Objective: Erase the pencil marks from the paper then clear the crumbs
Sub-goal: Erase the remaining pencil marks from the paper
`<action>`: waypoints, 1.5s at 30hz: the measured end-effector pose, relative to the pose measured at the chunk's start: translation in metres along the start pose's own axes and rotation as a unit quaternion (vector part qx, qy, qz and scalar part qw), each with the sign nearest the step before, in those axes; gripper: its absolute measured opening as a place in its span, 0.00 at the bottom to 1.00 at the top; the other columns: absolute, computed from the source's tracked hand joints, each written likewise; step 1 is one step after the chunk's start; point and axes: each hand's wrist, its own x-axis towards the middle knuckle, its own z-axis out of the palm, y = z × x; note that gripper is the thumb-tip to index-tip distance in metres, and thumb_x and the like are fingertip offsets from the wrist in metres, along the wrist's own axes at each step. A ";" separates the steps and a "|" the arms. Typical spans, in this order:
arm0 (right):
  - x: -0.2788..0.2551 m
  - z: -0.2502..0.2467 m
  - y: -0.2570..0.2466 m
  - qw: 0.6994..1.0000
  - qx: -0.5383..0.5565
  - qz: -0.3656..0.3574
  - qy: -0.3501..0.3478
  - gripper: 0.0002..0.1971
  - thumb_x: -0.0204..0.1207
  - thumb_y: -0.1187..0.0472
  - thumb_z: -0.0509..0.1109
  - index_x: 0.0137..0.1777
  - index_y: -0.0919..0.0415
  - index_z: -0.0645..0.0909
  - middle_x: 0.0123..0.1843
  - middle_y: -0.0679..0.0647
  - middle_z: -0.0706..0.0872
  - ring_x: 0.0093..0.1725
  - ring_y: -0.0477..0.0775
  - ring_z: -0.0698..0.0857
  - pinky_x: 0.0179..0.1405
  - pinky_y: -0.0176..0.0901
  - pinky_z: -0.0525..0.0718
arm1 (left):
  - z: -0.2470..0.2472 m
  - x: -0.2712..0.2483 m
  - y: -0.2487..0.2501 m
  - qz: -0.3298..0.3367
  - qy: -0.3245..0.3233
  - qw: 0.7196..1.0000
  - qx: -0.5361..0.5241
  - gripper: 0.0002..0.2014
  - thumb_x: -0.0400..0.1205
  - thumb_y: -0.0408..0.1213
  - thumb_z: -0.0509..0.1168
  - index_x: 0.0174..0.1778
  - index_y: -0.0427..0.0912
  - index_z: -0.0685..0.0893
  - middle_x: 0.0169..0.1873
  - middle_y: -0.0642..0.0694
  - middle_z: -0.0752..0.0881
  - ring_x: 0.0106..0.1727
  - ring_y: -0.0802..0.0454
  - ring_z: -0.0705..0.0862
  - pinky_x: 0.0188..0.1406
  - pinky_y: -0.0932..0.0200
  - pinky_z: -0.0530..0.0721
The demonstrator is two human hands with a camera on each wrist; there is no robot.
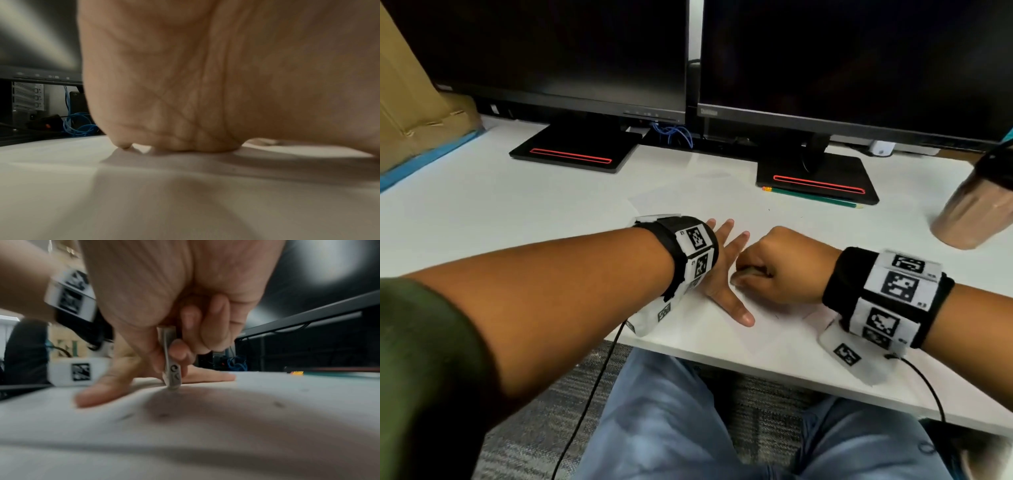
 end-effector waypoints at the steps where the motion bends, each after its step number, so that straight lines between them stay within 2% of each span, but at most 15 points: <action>1: 0.000 -0.002 0.004 1.000 0.005 0.015 0.008 0.07 0.79 0.55 0.68 0.44 0.54 0.86 0.26 0.39 0.77 0.28 0.39 0.76 0.34 0.36 0.72 | 0.000 0.001 0.000 -0.001 0.001 1.000 0.001 0.71 0.61 0.81 0.66 0.84 0.54 0.25 0.84 0.43 0.25 0.85 0.35 0.30 0.81 0.28 0.42; 4: -0.001 -0.006 0.013 0.998 -0.021 0.052 0.020 0.09 0.80 0.53 0.66 0.48 0.55 0.87 0.34 0.48 0.85 0.34 0.50 0.80 0.38 0.42 0.78 | 0.001 0.003 -0.001 -0.003 0.003 1.000 0.003 0.71 0.60 0.82 0.65 0.82 0.55 0.24 0.83 0.44 0.25 0.85 0.36 0.30 0.80 0.27 0.42; 7: -0.005 0.001 0.004 1.000 -0.017 -0.008 0.014 0.08 0.79 0.55 0.67 0.44 0.56 0.86 0.32 0.48 0.86 0.30 0.49 0.80 0.36 0.45 0.81 | 0.002 0.005 -0.002 0.001 -0.004 1.000 0.007 0.70 0.59 0.83 0.64 0.81 0.58 0.23 0.83 0.43 0.24 0.85 0.35 0.29 0.80 0.27 0.42; 9: -0.008 0.000 0.009 1.000 0.007 0.012 0.022 0.08 0.78 0.54 0.69 0.42 0.56 0.86 0.29 0.45 0.84 0.30 0.46 0.81 0.37 0.45 0.82 | 0.003 0.006 -0.003 0.002 -0.005 1.000 0.007 0.70 0.57 0.84 0.64 0.80 0.61 0.22 0.82 0.42 0.23 0.85 0.35 0.29 0.80 0.27 0.41; 11: -0.009 -0.002 0.017 0.998 -0.012 0.056 0.025 0.11 0.79 0.51 0.67 0.42 0.56 0.86 0.31 0.48 0.85 0.34 0.52 0.84 0.39 0.47 0.84 | 0.003 0.007 -0.003 0.001 -0.003 1.000 0.007 0.70 0.56 0.84 0.64 0.79 0.62 0.21 0.83 0.43 0.23 0.85 0.35 0.29 0.80 0.27 0.41; 13: -0.011 0.002 0.015 0.998 -0.039 0.042 0.022 0.14 0.79 0.50 0.64 0.41 0.58 0.85 0.32 0.53 0.86 0.33 0.55 0.83 0.38 0.50 0.85 | 0.002 0.007 -0.002 0.000 -0.002 1.000 0.006 0.70 0.57 0.84 0.64 0.80 0.62 0.22 0.83 0.43 0.24 0.85 0.35 0.30 0.80 0.27 0.42; 15: -0.013 0.007 0.007 1.000 -0.006 0.008 0.002 0.14 0.78 0.51 0.64 0.41 0.59 0.86 0.32 0.53 0.87 0.31 0.52 0.83 0.37 0.49 0.84 | 0.001 0.006 -0.001 0.000 -0.001 1.000 0.009 0.70 0.58 0.83 0.65 0.80 0.62 0.23 0.83 0.43 0.25 0.85 0.35 0.30 0.80 0.27 0.43; 18: -0.012 0.002 0.011 0.997 0.039 0.060 0.014 0.12 0.78 0.50 0.69 0.42 0.56 0.88 0.32 0.48 0.87 0.32 0.46 0.83 0.39 0.46 0.84 | 0.002 0.005 -0.001 -0.003 0.002 1.000 0.010 0.70 0.58 0.84 0.65 0.80 0.62 0.23 0.83 0.43 0.25 0.85 0.34 0.31 0.80 0.27 0.43; 23: -0.016 0.008 0.003 0.999 0.038 0.033 0.003 0.13 0.77 0.51 0.67 0.40 0.57 0.88 0.31 0.50 0.87 0.31 0.49 0.83 0.37 0.47 0.84 | -0.001 0.004 0.002 -0.008 0.000 1.000 0.021 0.70 0.59 0.83 0.64 0.81 0.60 0.23 0.84 0.41 0.26 0.85 0.33 0.32 0.80 0.27 0.43; 28: -0.016 0.002 0.013 0.995 0.008 0.092 0.032 0.14 0.78 0.52 0.67 0.39 0.60 0.86 0.31 0.54 0.86 0.33 0.54 0.83 0.40 0.52 0.85 | -0.001 0.001 0.002 -0.007 0.005 1.000 0.013 0.69 0.60 0.81 0.66 0.82 0.61 0.24 0.84 0.42 0.26 0.85 0.34 0.32 0.81 0.28 0.43; 31: -0.021 0.006 0.004 0.999 0.022 0.043 0.006 0.12 0.77 0.52 0.69 0.39 0.59 0.88 0.31 0.52 0.87 0.32 0.51 0.83 0.37 0.47 0.84 | -0.002 0.001 0.003 -0.008 0.002 1.000 0.015 0.69 0.60 0.82 0.65 0.82 0.61 0.24 0.84 0.42 0.26 0.85 0.33 0.32 0.81 0.28 0.43; 34: -0.021 -0.001 0.012 0.995 0.025 0.091 0.021 0.12 0.78 0.51 0.69 0.42 0.58 0.89 0.35 0.50 0.89 0.36 0.51 0.85 0.40 0.46 0.84 | -0.002 -0.002 0.002 -0.008 0.005 1.000 0.010 0.69 0.60 0.82 0.65 0.82 0.61 0.24 0.84 0.42 0.26 0.86 0.33 0.33 0.81 0.28 0.44; 38: -0.021 0.005 0.010 0.997 -0.021 0.068 0.027 0.16 0.78 0.53 0.65 0.33 0.62 0.82 0.26 0.55 0.81 0.28 0.54 0.78 0.36 0.53 0.84 | -0.001 0.001 0.001 -0.006 0.001 1.000 0.018 0.70 0.59 0.83 0.65 0.81 0.61 0.24 0.84 0.42 0.26 0.85 0.33 0.33 0.81 0.28 0.44; 42: -0.023 0.001 0.013 0.995 0.032 0.089 0.018 0.12 0.77 0.51 0.69 0.40 0.56 0.88 0.34 0.50 0.89 0.36 0.51 0.86 0.41 0.49 0.85 | -0.003 0.002 0.000 -0.006 -0.003 1.000 0.017 0.70 0.59 0.82 0.66 0.81 0.61 0.23 0.84 0.42 0.26 0.85 0.34 0.32 0.81 0.28 0.44; 45: -0.022 0.002 0.011 0.995 -0.010 0.092 0.031 0.15 0.78 0.52 0.66 0.35 0.61 0.83 0.28 0.52 0.83 0.31 0.54 0.81 0.37 0.52 0.85 | -0.004 0.002 0.003 -0.011 -0.001 1.000 0.025 0.69 0.60 0.82 0.65 0.82 0.60 0.24 0.84 0.41 0.26 0.86 0.33 0.34 0.81 0.28 0.45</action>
